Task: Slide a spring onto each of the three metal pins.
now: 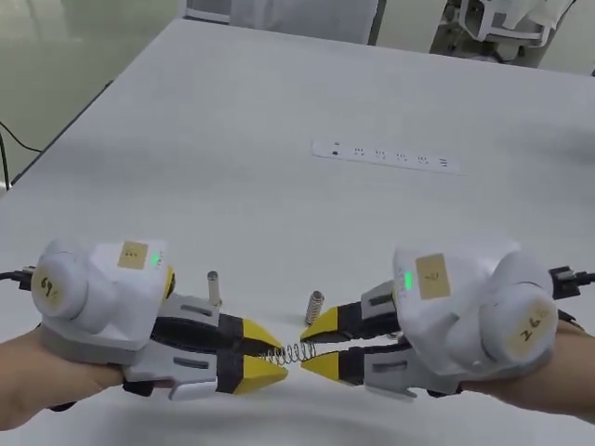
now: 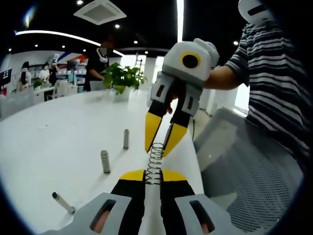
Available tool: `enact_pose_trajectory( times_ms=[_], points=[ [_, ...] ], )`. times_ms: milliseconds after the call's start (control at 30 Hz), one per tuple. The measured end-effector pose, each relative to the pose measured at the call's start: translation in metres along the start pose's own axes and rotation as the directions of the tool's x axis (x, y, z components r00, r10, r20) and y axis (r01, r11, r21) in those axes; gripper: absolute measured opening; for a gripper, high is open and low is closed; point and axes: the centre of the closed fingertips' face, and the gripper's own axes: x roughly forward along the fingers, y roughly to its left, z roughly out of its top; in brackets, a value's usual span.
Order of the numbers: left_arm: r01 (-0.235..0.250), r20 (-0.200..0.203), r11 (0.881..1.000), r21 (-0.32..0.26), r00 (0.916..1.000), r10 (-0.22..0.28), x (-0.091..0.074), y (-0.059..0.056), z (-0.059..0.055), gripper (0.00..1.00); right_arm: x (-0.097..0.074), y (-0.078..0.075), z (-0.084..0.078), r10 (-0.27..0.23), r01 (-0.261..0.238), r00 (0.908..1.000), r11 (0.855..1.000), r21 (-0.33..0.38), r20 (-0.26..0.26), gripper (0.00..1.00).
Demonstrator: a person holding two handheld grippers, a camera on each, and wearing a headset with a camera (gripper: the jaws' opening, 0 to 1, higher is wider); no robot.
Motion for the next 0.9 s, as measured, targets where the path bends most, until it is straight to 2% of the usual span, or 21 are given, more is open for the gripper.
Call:
enact_pose_trajectory(
  times_ms=[167, 433, 700, 900],
  points=[
    [-0.005, 0.0, 1.0, 0.007, 1.0, 0.005, 0.0, 0.001, 0.0, 0.03, -0.002, -0.001, 0.006, 0.011, -0.011, 0.9998, 1.0, 0.005, 0.016, 0.07],
    [-0.017, -0.004, 1.0, 0.02, 0.9998, 0.017, 0.001, 0.003, 0.0, 0.03, -0.001, -0.004, 0.021, 0.01, -0.017, 0.9954, 0.997, 0.072, 0.095, 0.07],
    [-0.015, -0.008, 1.0, 0.02, 0.9999, 0.015, 0.009, 0.001, 0.0, 0.03, 0.006, -0.003, 0.036, -0.011, 0.004, 0.9913, 0.999, 0.053, 0.131, 0.07],
    [-0.028, 0.004, 0.999, 0.017, 0.9996, 0.028, 0.009, 0.004, 0.003, 0.03, 0.008, -0.007, 0.041, -0.06, 0.05, 0.9857, 0.997, 0.063, 0.158, 0.07]
  ],
)
